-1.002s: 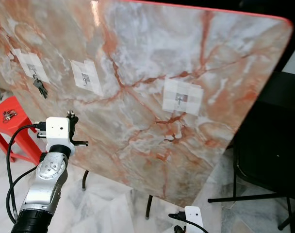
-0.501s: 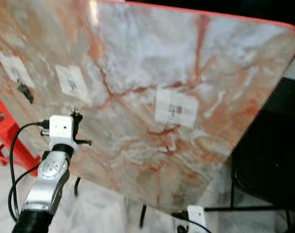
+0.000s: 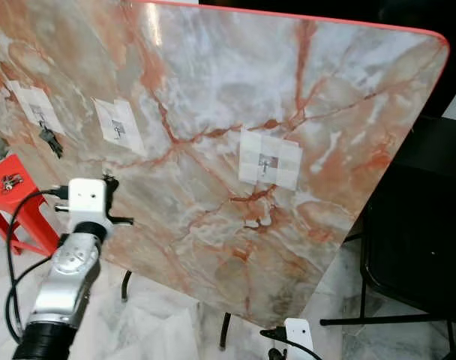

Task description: Hang keys on a hook

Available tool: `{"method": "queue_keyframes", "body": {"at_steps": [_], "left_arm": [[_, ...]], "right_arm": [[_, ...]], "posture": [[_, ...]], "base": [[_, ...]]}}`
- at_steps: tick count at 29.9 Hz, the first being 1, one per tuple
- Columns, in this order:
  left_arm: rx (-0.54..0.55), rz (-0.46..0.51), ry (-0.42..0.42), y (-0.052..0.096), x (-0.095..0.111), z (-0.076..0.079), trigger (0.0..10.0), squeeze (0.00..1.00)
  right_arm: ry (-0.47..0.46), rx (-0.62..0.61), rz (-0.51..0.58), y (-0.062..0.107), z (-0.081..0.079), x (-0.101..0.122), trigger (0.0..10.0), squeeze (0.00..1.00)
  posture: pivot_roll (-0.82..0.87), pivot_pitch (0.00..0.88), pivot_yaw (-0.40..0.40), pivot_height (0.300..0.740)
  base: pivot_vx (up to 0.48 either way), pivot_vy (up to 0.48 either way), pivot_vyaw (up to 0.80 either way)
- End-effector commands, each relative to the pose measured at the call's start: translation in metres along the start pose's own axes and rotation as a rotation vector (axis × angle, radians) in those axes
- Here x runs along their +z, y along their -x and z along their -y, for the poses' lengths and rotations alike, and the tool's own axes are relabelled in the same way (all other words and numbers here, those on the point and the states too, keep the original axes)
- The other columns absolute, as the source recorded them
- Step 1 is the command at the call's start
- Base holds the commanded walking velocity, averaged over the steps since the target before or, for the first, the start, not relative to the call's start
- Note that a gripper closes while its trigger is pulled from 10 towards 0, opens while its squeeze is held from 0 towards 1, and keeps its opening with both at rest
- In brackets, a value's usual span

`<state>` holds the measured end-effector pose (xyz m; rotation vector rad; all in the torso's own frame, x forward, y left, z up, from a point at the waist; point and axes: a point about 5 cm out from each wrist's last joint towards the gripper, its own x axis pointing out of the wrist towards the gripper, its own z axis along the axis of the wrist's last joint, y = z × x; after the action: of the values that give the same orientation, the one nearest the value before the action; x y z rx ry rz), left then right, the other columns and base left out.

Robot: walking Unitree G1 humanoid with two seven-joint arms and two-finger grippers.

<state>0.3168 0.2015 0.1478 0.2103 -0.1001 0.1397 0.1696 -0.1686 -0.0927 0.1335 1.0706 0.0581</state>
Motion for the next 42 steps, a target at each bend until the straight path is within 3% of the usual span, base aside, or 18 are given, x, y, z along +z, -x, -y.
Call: {"method": "queue_keyframes", "body": {"at_steps": [1,8,20,42], "left_arm": [[-0.01,0.035,0.008,-0.006,0.014,-0.002,10.0,0.0],[-0.045,0.038,0.059,-0.018,0.027,-0.005,10.0,0.0],[-0.134,0.041,0.083,-0.021,0.036,0.005,10.0,0.0],[-0.111,0.049,0.096,-0.031,0.047,0.004,10.0,0.0]], "right_arm": [[-0.004,-0.005,-0.006,0.0,0.001,-0.001,10.0,0.0],[0.01,-0.001,-0.007,0.0,0.001,-0.001,10.0,0.0],[0.008,-0.004,-0.008,0.0,0.001,-0.002,10.0,0.0],[0.014,-0.006,-0.006,0.0,0.003,0.0,10.0,0.0]], "posture": [[0.09,0.045,-0.034,0.723],[0.09,0.037,-0.031,0.723],[0.09,0.04,-0.036,0.723],[0.09,0.044,-0.048,0.723]], "base": [[0.0,0.0,0.0],[0.0,0.0,0.0],[0.0,0.0,0.0],[0.0,0.0,0.0]]}}
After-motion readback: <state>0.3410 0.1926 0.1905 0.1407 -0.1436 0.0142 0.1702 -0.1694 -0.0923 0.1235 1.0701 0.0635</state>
